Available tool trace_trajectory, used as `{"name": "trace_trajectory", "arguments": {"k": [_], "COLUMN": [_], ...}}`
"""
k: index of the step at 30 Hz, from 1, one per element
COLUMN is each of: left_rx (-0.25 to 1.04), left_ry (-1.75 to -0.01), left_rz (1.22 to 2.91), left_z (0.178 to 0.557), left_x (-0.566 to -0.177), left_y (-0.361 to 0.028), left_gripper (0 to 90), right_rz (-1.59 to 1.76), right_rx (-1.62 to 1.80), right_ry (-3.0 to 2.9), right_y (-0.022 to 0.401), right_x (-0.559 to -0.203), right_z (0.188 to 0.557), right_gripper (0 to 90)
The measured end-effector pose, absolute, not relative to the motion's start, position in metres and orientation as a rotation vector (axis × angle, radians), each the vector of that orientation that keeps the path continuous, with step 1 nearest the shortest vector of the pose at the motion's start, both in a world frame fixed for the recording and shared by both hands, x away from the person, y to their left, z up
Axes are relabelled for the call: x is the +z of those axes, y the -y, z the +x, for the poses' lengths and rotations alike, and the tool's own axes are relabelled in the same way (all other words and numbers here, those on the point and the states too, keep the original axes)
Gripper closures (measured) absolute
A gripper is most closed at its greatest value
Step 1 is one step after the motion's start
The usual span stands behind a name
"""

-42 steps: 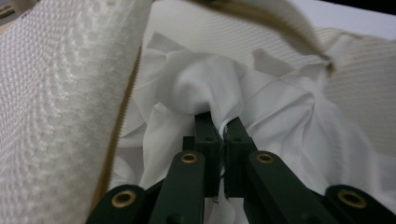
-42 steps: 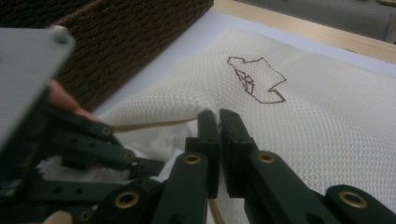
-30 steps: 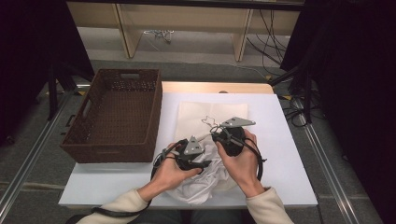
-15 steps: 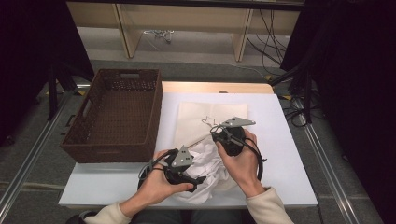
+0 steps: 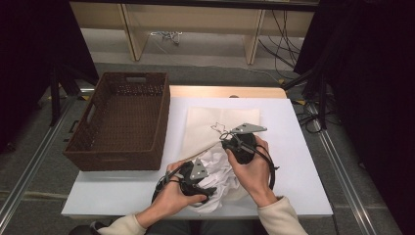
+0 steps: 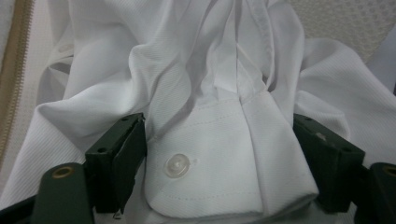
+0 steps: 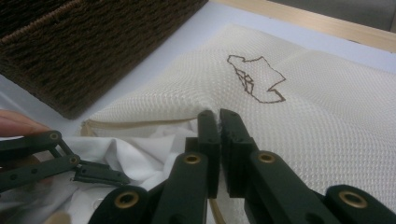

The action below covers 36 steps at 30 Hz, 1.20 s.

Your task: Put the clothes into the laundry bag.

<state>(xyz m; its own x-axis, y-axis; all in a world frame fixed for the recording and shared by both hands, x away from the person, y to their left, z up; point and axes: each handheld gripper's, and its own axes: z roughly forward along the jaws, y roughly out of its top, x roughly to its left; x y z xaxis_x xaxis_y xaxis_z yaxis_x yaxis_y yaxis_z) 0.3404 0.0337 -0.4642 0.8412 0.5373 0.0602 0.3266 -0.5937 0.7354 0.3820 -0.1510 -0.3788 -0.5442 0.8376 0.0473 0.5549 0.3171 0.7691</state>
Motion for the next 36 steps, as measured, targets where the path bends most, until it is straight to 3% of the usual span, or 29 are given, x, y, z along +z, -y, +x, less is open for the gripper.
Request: {"name": "trace_trajectory", "arguments": {"k": [22,36], "left_rx": [0.395,0.319], "left_ry": [-0.669,-0.707], "left_rz": [2.224,2.100], "left_z": [0.354,0.354], "left_x": [-0.472,-0.460], "left_y": [-0.039,-0.045], "left_gripper": [69.0,75.9], "right_rz": [1.224,1.242], "right_rx": [1.095,1.092], "right_ry": [-2.237,-2.231], "right_y": [0.152,0.153], "right_x": [-0.378,-0.376], "right_z": [0.383,0.382], "right_gripper": [88.7,88.6]}}
